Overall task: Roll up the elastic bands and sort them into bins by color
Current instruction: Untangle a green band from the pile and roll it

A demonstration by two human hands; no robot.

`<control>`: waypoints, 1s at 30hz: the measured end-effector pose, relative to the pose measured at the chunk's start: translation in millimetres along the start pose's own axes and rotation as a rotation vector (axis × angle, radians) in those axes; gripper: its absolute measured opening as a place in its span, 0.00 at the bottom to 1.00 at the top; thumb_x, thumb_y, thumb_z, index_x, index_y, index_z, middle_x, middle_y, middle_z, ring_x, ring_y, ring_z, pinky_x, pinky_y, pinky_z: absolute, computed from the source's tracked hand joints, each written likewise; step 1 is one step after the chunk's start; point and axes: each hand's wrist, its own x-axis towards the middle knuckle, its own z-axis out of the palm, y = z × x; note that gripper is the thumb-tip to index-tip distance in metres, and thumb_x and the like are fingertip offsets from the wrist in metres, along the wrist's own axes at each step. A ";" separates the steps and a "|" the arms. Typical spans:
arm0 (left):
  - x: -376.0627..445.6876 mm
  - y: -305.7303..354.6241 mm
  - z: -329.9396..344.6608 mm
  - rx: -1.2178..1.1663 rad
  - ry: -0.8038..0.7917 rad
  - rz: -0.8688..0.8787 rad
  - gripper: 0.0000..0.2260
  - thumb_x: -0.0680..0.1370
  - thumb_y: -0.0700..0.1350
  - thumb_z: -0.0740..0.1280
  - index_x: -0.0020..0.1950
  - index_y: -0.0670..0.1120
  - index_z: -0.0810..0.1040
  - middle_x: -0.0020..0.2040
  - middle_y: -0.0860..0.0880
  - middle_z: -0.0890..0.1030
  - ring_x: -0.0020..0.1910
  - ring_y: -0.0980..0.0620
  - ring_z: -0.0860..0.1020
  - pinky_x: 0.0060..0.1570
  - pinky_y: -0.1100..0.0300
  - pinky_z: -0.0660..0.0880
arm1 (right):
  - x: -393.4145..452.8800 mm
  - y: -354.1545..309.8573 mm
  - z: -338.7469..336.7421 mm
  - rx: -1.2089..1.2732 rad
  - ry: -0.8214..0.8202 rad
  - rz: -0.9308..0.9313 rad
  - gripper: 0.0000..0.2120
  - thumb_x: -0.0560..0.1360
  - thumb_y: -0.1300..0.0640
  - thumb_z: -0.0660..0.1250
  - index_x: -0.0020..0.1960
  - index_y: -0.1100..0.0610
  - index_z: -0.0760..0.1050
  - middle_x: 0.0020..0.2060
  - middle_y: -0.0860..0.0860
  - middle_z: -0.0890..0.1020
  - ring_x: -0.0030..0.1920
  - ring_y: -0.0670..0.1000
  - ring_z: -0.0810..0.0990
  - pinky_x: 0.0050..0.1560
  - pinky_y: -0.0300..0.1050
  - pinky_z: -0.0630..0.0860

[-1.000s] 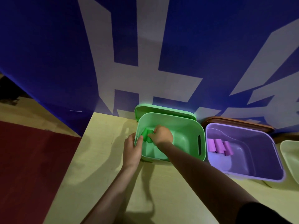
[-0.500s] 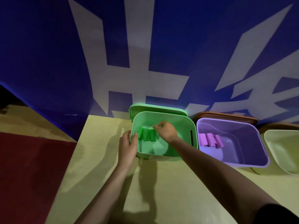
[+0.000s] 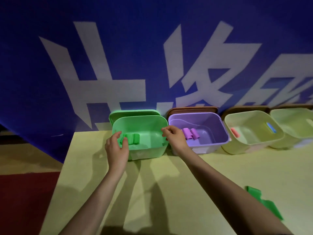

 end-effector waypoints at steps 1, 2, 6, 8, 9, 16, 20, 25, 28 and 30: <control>-5.6 1.0 3.2 0.011 -0.011 -0.009 0.15 0.80 0.43 0.63 0.66 0.45 0.73 0.64 0.43 0.72 0.65 0.44 0.69 0.66 0.48 0.67 | -6.4 5.2 -10.6 0.004 0.010 0.011 0.07 0.77 0.56 0.66 0.42 0.58 0.78 0.33 0.50 0.79 0.39 0.50 0.76 0.46 0.46 0.73; -10.5 2.4 6.1 0.021 -0.017 -0.017 0.15 0.80 0.43 0.63 0.66 0.45 0.73 0.64 0.43 0.72 0.65 0.44 0.69 0.65 0.49 0.67 | -12.1 10.4 -21.1 0.004 0.024 0.026 0.09 0.77 0.57 0.66 0.42 0.61 0.78 0.32 0.50 0.78 0.37 0.50 0.75 0.44 0.45 0.72; -27.4 15.8 17.1 -0.019 -0.022 0.010 0.12 0.79 0.39 0.62 0.62 0.41 0.75 0.59 0.41 0.75 0.58 0.45 0.74 0.58 0.55 0.69 | -25.7 27.0 -56.3 0.017 0.082 0.078 0.08 0.77 0.59 0.65 0.41 0.60 0.78 0.35 0.55 0.78 0.34 0.49 0.73 0.39 0.42 0.68; -40.2 22.0 28.2 -0.031 -0.092 0.053 0.11 0.79 0.38 0.61 0.61 0.41 0.76 0.57 0.42 0.76 0.53 0.48 0.75 0.54 0.57 0.70 | -31.6 35.2 -70.3 0.050 0.106 0.101 0.07 0.77 0.60 0.64 0.43 0.61 0.79 0.34 0.53 0.78 0.32 0.46 0.71 0.35 0.40 0.66; -47.6 24.4 36.9 -0.039 -0.151 0.076 0.11 0.79 0.38 0.61 0.60 0.41 0.76 0.57 0.43 0.77 0.52 0.49 0.76 0.53 0.58 0.70 | -35.3 39.0 -77.7 0.070 0.123 0.110 0.08 0.77 0.61 0.64 0.45 0.63 0.80 0.32 0.52 0.78 0.31 0.46 0.71 0.34 0.39 0.66; -121.6 44.2 112.9 -0.036 -0.565 0.004 0.08 0.79 0.39 0.61 0.56 0.47 0.77 0.47 0.47 0.78 0.41 0.52 0.75 0.42 0.59 0.70 | -73.7 84.8 -147.2 0.095 0.132 0.166 0.09 0.77 0.61 0.63 0.48 0.64 0.80 0.32 0.50 0.78 0.30 0.46 0.72 0.27 0.30 0.66; -169.8 50.6 165.0 0.050 -0.779 -0.012 0.08 0.78 0.39 0.61 0.52 0.49 0.76 0.44 0.50 0.77 0.40 0.51 0.73 0.39 0.59 0.68 | -101.6 136.2 -215.7 0.047 0.222 0.275 0.08 0.77 0.60 0.63 0.47 0.62 0.81 0.34 0.52 0.80 0.31 0.47 0.73 0.27 0.31 0.67; -222.5 65.6 230.9 0.129 -0.968 -0.008 0.07 0.78 0.40 0.61 0.51 0.50 0.77 0.43 0.50 0.77 0.43 0.52 0.74 0.39 0.61 0.69 | -132.4 192.8 -316.4 -0.105 0.293 0.388 0.08 0.77 0.57 0.65 0.45 0.60 0.80 0.35 0.52 0.81 0.34 0.48 0.76 0.34 0.40 0.72; -249.3 77.1 271.0 0.226 -1.066 0.099 0.10 0.78 0.43 0.61 0.57 0.48 0.78 0.50 0.52 0.78 0.50 0.55 0.75 0.47 0.63 0.69 | -143.3 226.6 -357.2 -0.220 0.255 0.431 0.07 0.76 0.55 0.66 0.46 0.58 0.80 0.39 0.54 0.83 0.40 0.52 0.79 0.45 0.48 0.76; -263.5 80.0 297.4 0.321 -1.086 0.161 0.12 0.78 0.45 0.61 0.59 0.50 0.78 0.56 0.51 0.78 0.53 0.55 0.75 0.50 0.63 0.69 | -149.2 245.4 -370.2 -0.326 0.190 0.440 0.07 0.76 0.53 0.66 0.49 0.56 0.79 0.44 0.54 0.82 0.44 0.52 0.80 0.45 0.45 0.76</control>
